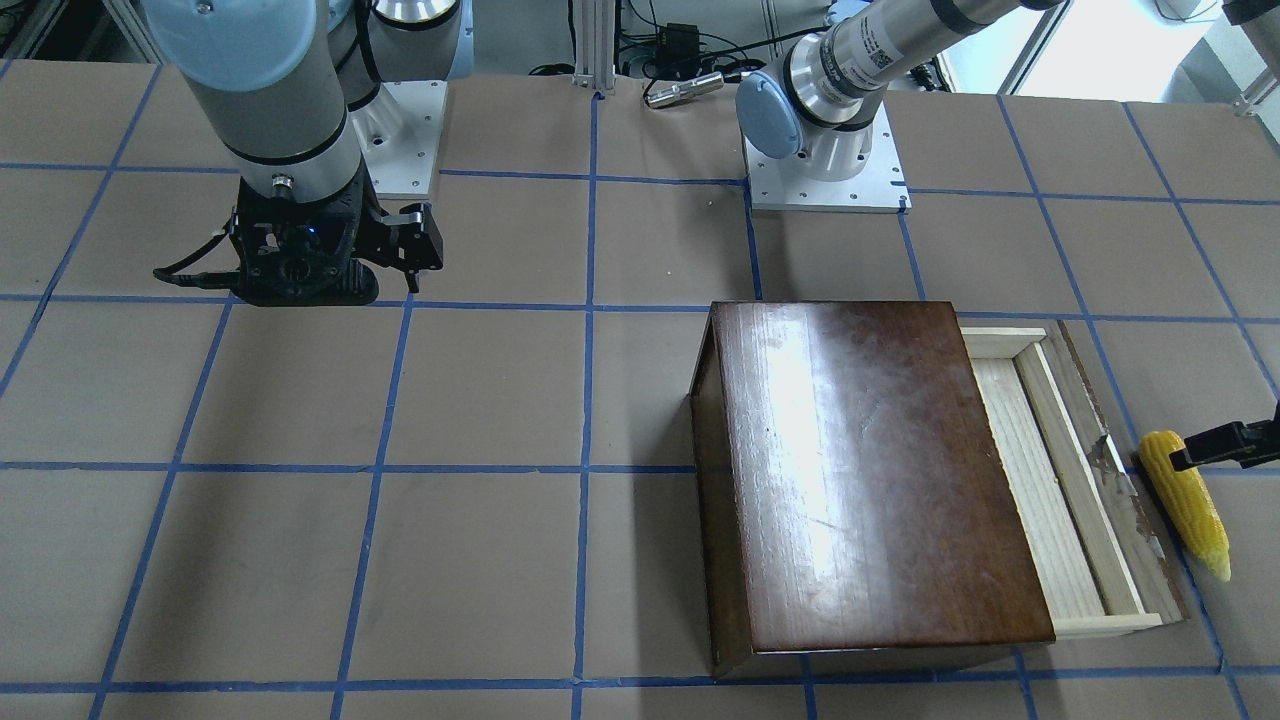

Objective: Open drawer and put corn inside
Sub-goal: 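Release the handle and move the left gripper over the yellow corn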

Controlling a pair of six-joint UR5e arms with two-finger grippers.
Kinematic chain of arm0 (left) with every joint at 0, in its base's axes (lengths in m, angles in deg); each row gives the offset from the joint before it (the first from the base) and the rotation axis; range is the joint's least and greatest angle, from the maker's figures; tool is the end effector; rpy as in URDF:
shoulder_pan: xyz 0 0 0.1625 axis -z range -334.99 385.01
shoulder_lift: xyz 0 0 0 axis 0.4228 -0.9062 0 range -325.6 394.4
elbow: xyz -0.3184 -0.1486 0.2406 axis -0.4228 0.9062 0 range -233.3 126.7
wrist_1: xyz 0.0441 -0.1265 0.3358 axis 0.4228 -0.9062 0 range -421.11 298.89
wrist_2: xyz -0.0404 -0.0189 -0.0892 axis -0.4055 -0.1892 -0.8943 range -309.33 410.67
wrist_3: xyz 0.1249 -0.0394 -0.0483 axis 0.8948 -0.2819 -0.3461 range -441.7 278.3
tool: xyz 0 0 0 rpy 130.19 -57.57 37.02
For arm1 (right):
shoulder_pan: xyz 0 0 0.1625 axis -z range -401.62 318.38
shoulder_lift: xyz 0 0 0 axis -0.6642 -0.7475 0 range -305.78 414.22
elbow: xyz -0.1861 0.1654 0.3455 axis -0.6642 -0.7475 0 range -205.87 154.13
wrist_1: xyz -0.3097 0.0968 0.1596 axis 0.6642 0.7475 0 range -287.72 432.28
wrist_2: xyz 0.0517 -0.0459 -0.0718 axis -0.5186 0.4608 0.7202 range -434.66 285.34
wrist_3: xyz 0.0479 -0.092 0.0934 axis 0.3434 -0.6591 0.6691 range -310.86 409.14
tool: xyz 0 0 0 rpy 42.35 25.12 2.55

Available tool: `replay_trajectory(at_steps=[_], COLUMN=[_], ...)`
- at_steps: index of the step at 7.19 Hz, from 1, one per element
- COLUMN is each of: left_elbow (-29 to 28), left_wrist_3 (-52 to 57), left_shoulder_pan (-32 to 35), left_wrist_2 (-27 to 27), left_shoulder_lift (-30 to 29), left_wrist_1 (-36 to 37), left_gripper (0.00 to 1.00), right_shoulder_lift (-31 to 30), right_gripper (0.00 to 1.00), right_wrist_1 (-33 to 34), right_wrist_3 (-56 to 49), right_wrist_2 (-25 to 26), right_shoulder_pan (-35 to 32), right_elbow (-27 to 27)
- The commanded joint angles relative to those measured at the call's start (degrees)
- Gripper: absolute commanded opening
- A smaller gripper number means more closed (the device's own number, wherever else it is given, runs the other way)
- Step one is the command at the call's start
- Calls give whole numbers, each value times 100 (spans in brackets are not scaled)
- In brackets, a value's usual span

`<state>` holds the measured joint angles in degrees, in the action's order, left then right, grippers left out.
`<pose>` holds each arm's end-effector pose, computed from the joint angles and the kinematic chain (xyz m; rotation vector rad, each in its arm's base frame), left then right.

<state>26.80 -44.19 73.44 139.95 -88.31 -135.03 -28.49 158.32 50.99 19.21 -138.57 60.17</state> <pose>0.3121 -0.5554 0.2403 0.1092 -3.0527 -0.1262 0.1799 -0.4523 0.4146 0.1425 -3.0557 -0.1866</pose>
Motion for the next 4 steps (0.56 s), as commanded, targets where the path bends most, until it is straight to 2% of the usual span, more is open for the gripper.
replay_trajectory(at_steps=[1, 4], left_elbow=[14, 23], left_wrist_3=[-16, -16], left_shoulder_pan=[0, 0], left_wrist_2=[115, 431], left_shoulder_lift=[-148, -367], left_wrist_1=[122, 421], left_gripper=[100, 100], right_shoulder_lift=[0, 0], right_gripper=[100, 100], right_wrist_1=[0, 0], right_wrist_3=[0, 0], right_wrist_2=[0, 0], right_shoulder_pan=[0, 0], right_elbow=[0, 0])
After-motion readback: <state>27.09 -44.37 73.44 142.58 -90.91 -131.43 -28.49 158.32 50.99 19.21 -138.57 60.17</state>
